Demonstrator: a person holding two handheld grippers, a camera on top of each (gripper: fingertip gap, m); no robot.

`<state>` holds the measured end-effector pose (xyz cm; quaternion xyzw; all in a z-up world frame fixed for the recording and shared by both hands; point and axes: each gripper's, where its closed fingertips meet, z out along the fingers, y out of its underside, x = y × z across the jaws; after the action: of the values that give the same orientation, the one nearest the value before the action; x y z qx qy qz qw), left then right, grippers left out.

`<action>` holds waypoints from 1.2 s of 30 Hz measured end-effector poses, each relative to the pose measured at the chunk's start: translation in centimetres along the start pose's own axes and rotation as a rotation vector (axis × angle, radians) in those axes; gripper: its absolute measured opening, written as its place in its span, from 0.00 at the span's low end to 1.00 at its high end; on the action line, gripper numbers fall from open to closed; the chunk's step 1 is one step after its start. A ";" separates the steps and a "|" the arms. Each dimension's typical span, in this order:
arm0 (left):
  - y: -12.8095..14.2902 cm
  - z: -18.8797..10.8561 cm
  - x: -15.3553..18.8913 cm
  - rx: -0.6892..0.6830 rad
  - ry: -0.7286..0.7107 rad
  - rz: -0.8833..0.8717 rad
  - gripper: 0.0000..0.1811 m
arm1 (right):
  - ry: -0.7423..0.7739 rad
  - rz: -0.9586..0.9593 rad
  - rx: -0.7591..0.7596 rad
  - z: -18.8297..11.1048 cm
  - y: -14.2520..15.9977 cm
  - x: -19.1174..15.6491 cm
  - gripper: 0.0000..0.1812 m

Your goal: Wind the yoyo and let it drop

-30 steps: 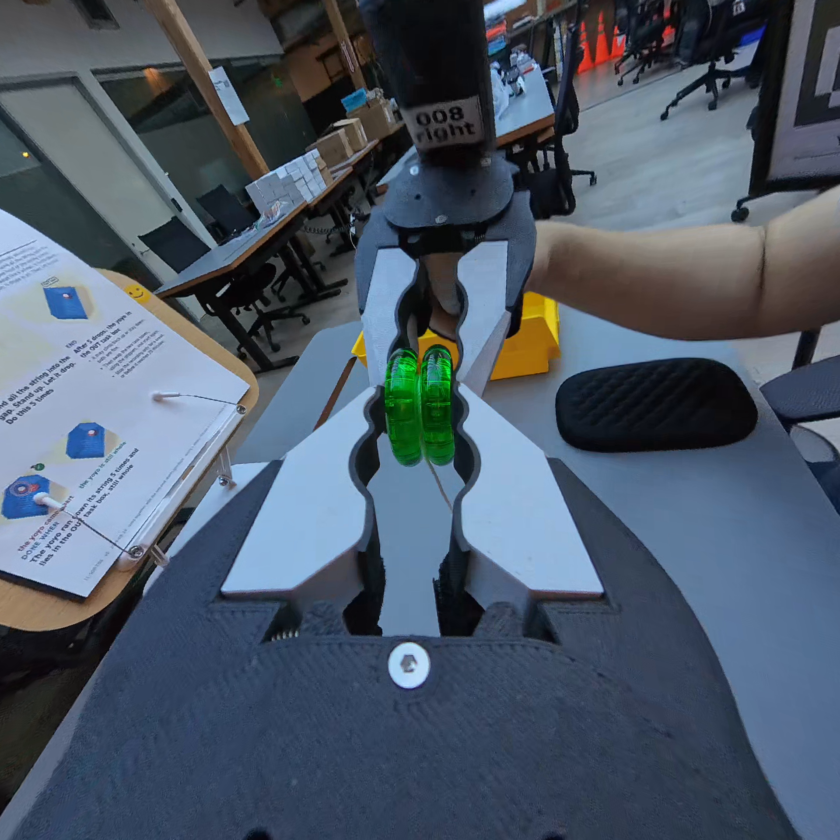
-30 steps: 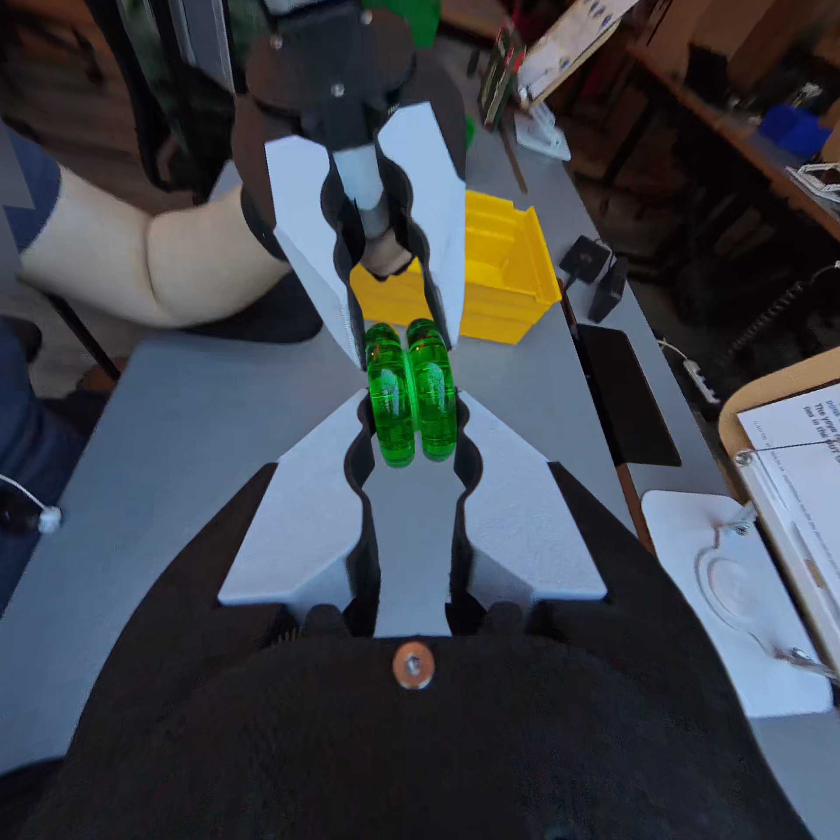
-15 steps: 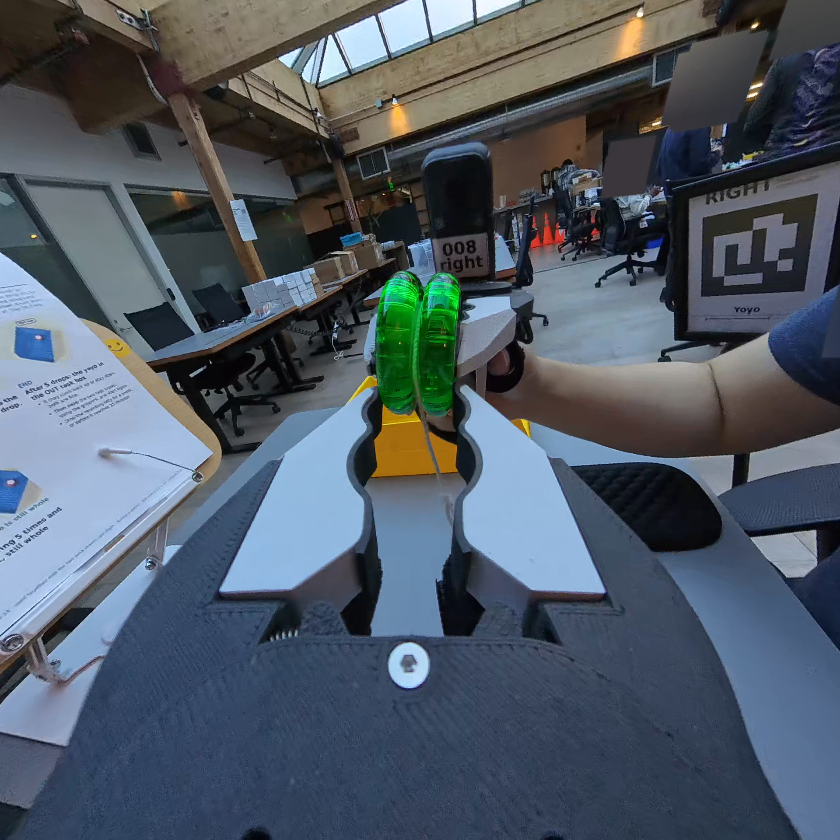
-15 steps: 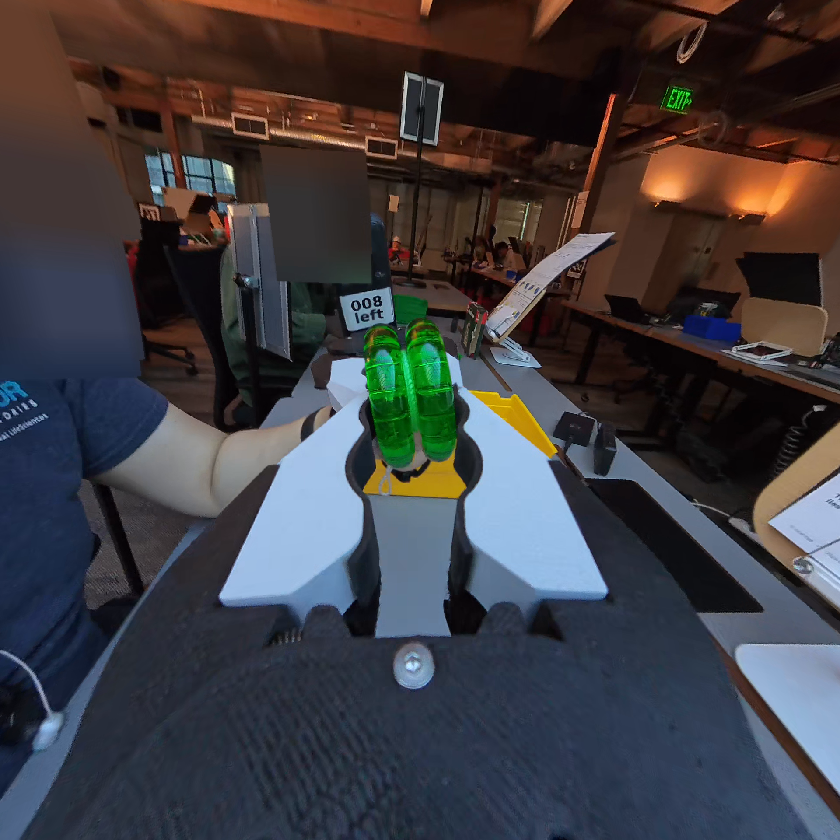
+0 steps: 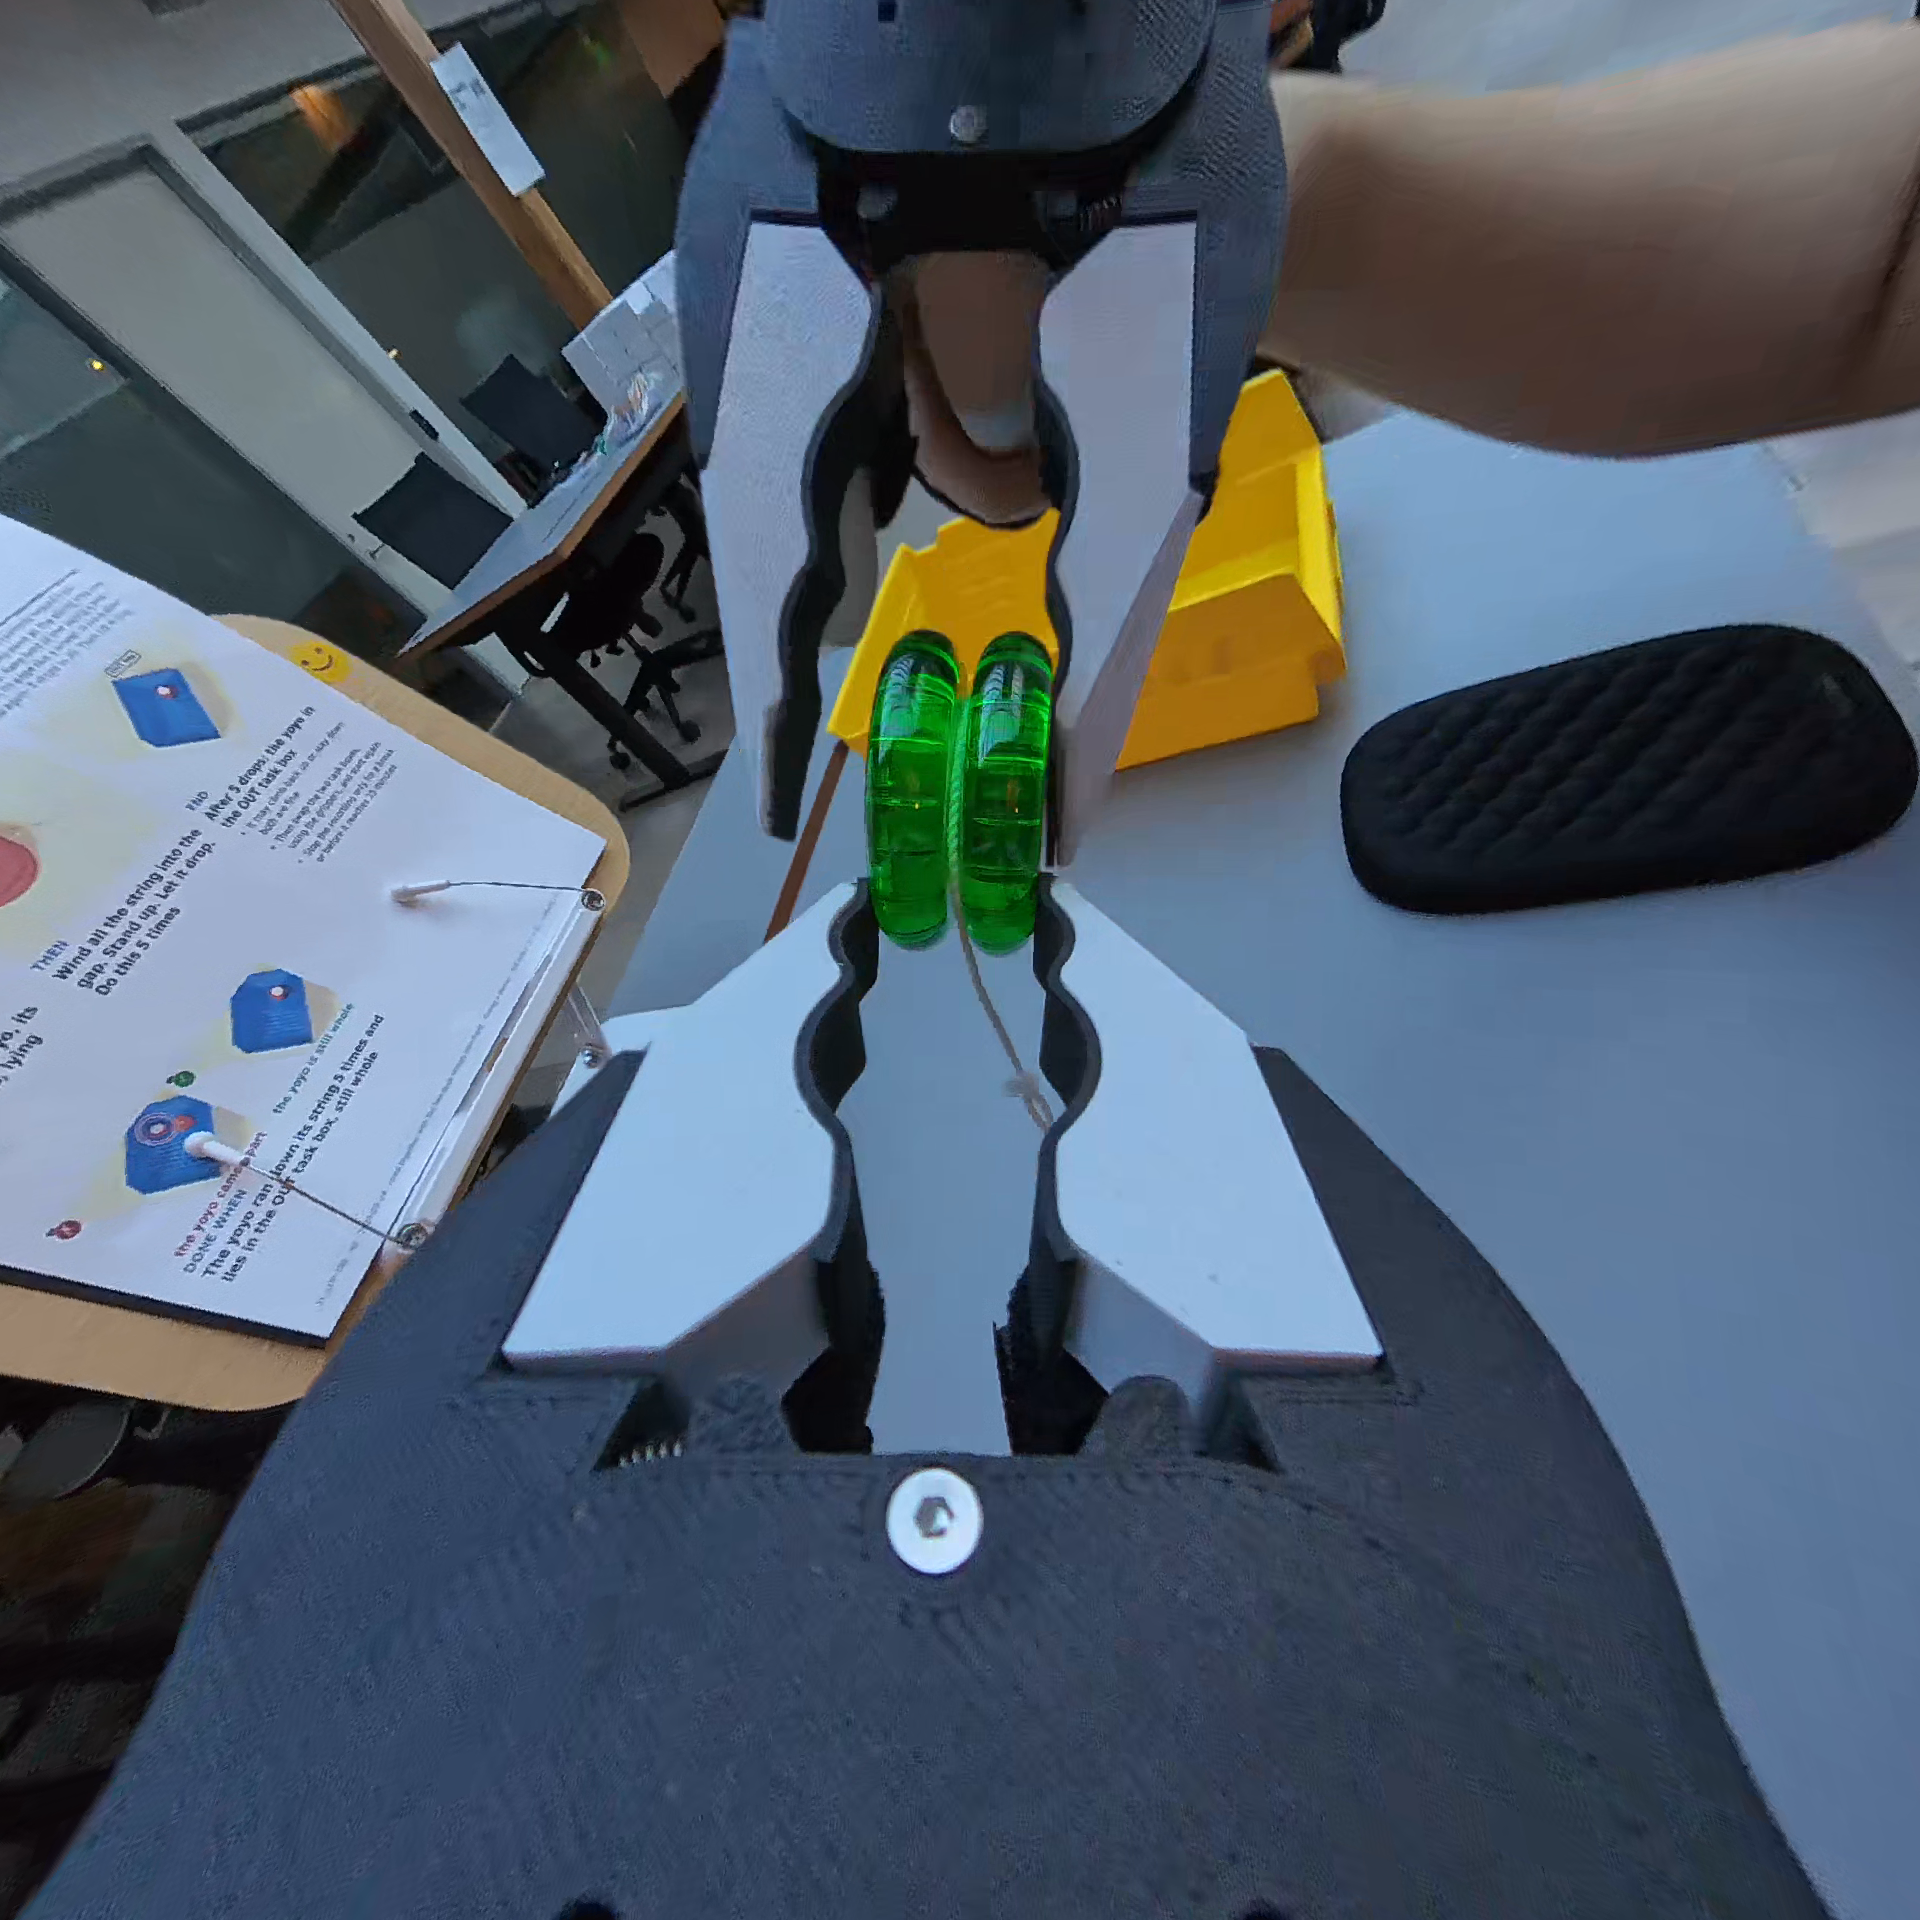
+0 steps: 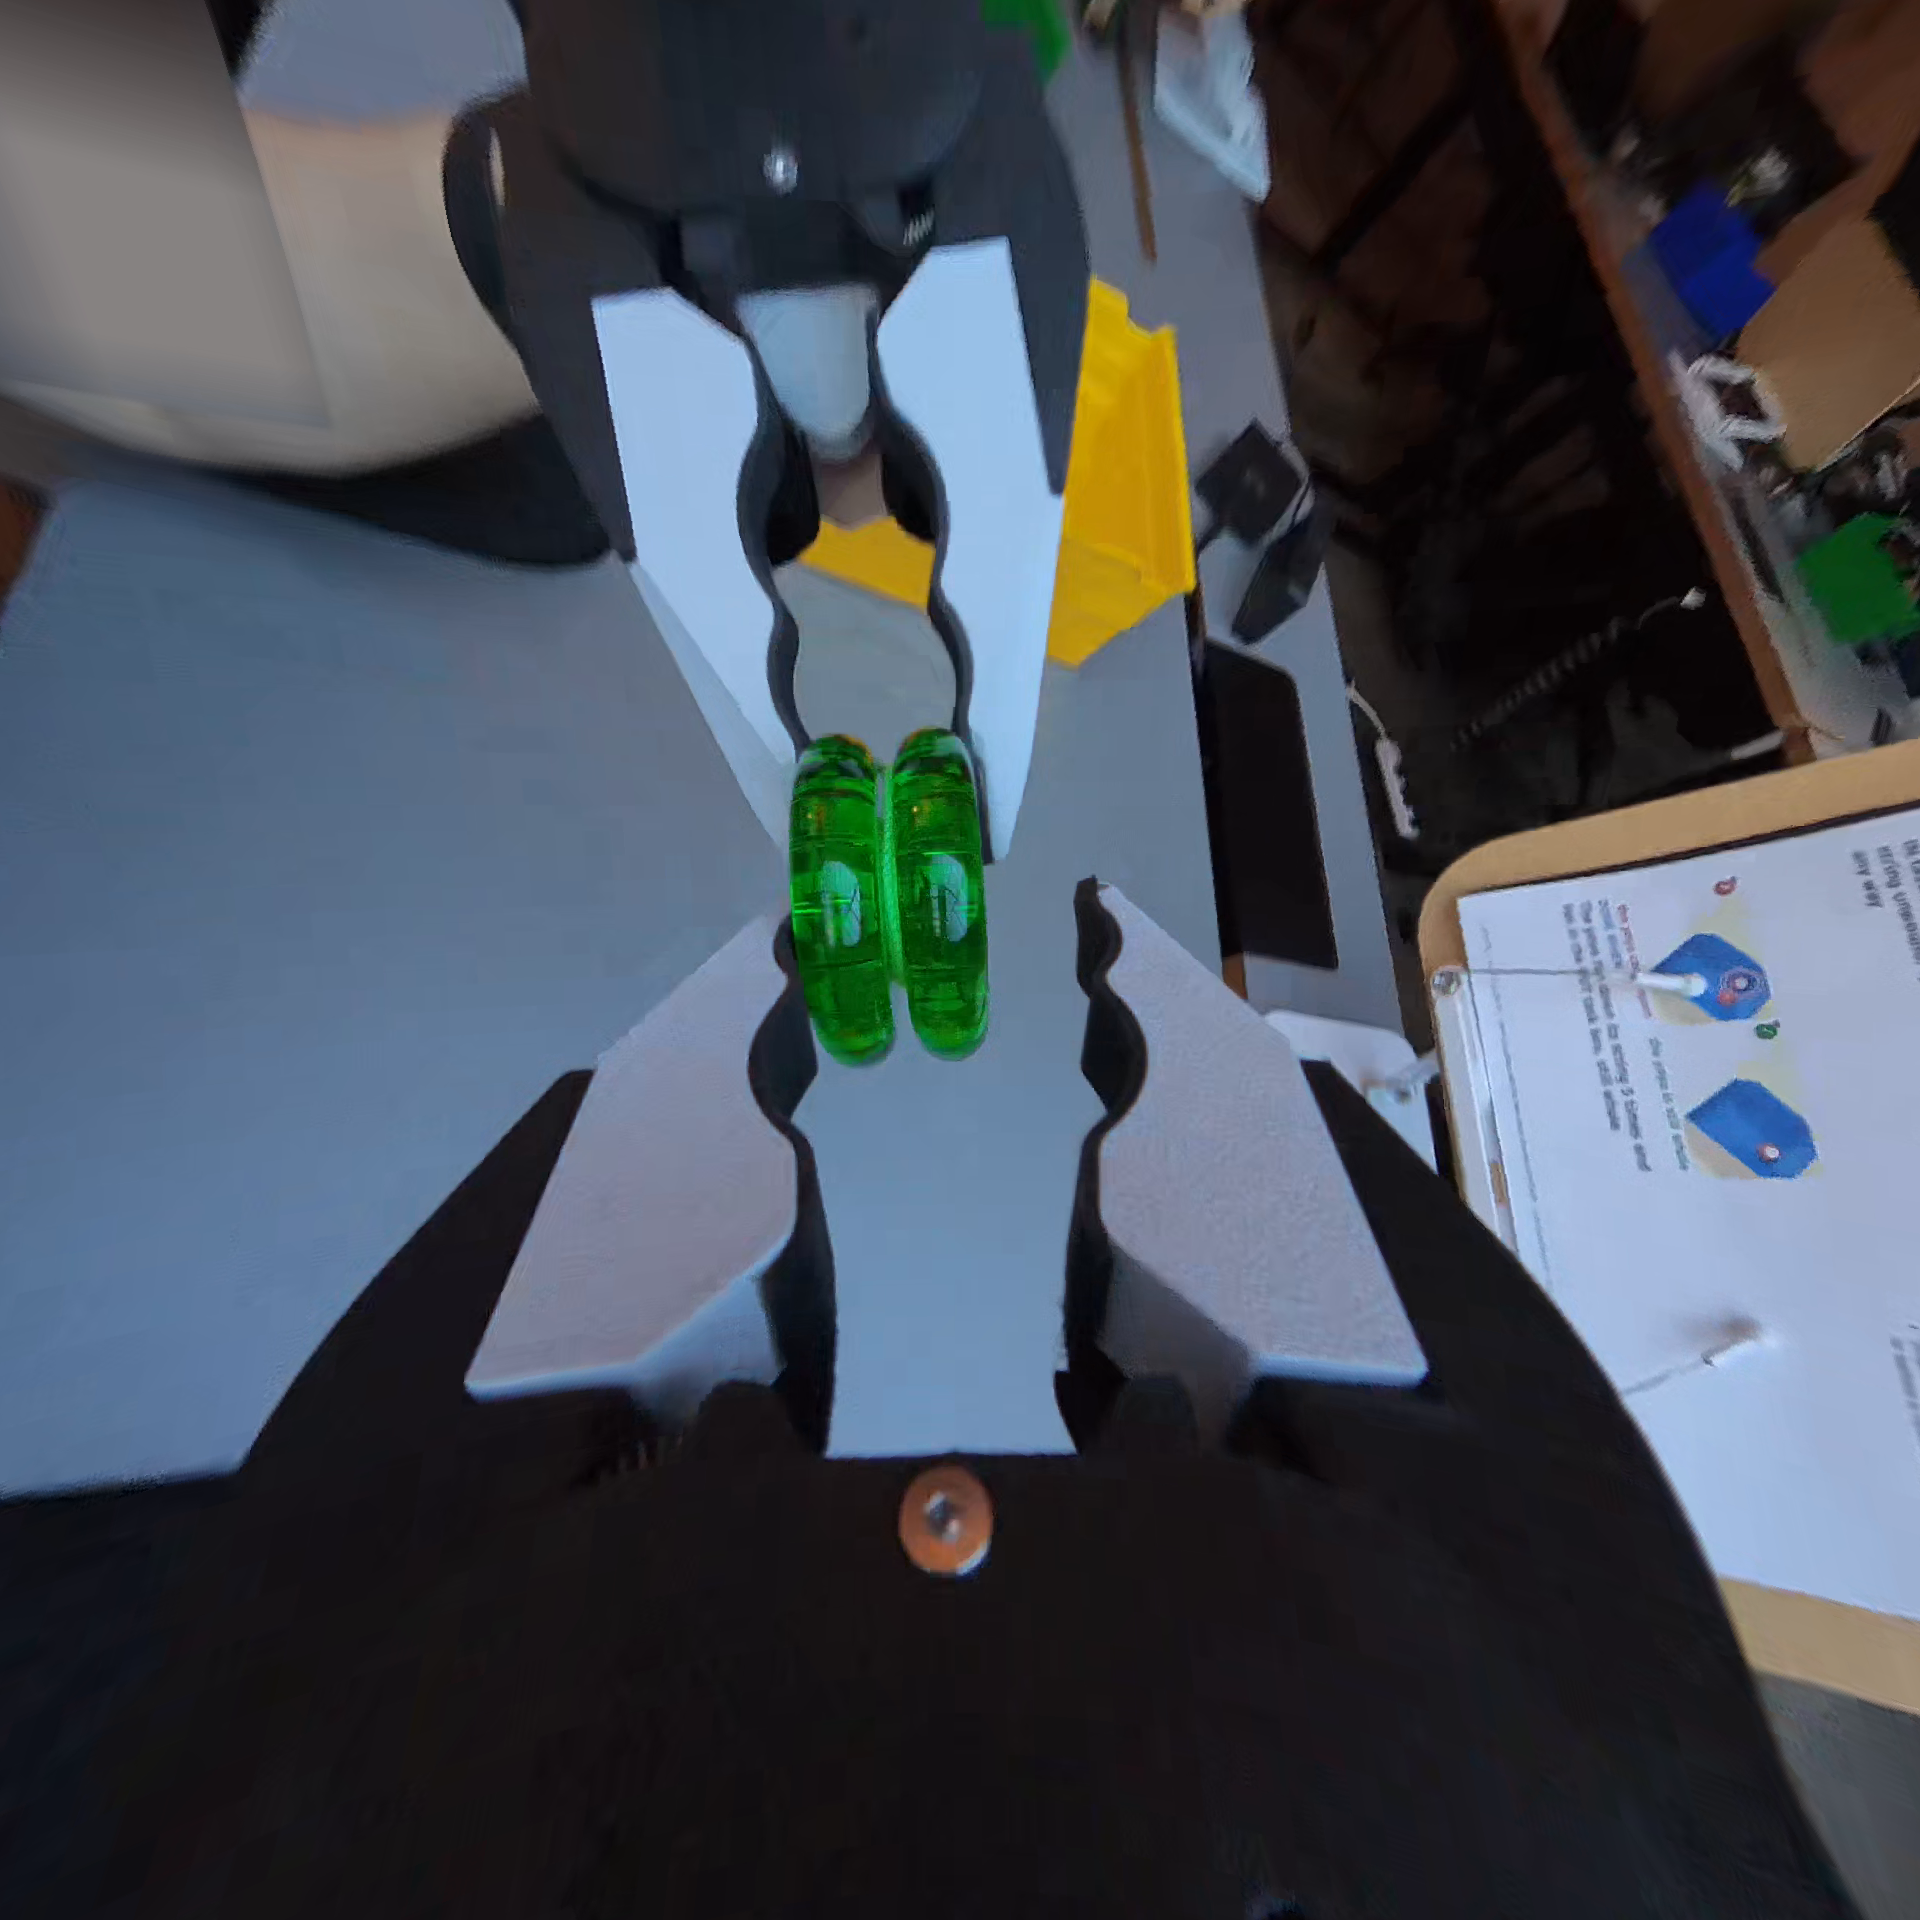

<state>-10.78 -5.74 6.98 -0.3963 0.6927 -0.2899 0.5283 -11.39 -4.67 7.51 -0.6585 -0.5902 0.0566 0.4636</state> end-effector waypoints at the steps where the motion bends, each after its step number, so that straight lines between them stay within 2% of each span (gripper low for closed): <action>1: 0.3 0.3 0.0 -0.034 -0.016 0.019 0.16 | -0.014 -0.034 -0.086 0.4 0.9 -0.4 0.20; 2: 0.7 0.4 -0.1 -0.075 -0.043 0.049 0.16 | 0.001 -0.069 -0.145 0.8 1.5 -0.5 0.15; 4: 1.3 0.5 0.0 -0.131 -0.069 0.116 0.16 | 0.049 -0.121 -0.190 1.3 2.1 -0.6 0.15; 6: 1.2 0.4 0.1 -0.124 -0.082 0.132 0.16 | 0.082 -0.101 -0.136 1.3 1.8 -0.7 0.15; 8: 0.3 0.1 -0.2 -0.047 -0.091 0.100 0.17 | 0.086 -0.007 0.001 1.0 0.9 -0.7 0.15; 11: -1.1 -0.5 -0.1 0.095 -0.029 0.007 0.16 | 0.030 0.171 0.249 0.2 -0.3 -0.8 0.15; 14: -2.6 -1.5 0.9 0.246 0.121 -0.130 0.17 | -0.155 0.325 0.506 -0.6 -1.9 -2.1 0.15; 16: -3.2 -1.6 1.3 0.291 0.190 -0.212 0.16 | -0.224 0.393 0.597 -0.7 -2.4 -2.5 0.15; 18: -3.1 -1.5 1.1 0.279 0.200 -0.243 0.16 | -0.229 0.414 0.634 -0.4 -2.3 -2.3 0.16; 20: -2.3 -1.1 1.0 0.200 0.194 -0.247 0.16 | -0.238 0.440 0.613 0.1 -1.7 -2.2 0.16; 26: 0.6 -0.6 1.4 -0.023 0.186 -0.215 0.16 | -0.210 0.354 0.317 1.8 0.7 -2.3 0.23; 31: 1.9 -0.2 2.1 -0.120 0.185 -0.159 0.16 | -0.134 0.146 0.068 3.1 2.6 -2.6 0.17; 33: 1.7 -0.2 1.7 -0.087 0.167 -0.163 0.16 | -0.121 0.175 0.092 3.0 2.5 -2.2 0.16; 36: -0.9 -1.5 -0.3 0.131 0.116 -0.241 0.18 | -0.197 0.388 0.327 1.6 0.9 -1.5 0.16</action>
<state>-11.95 -6.03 8.30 -0.4239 0.6491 -0.4180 0.4736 -12.18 -4.94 5.30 -0.6669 -0.4780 0.3029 0.4847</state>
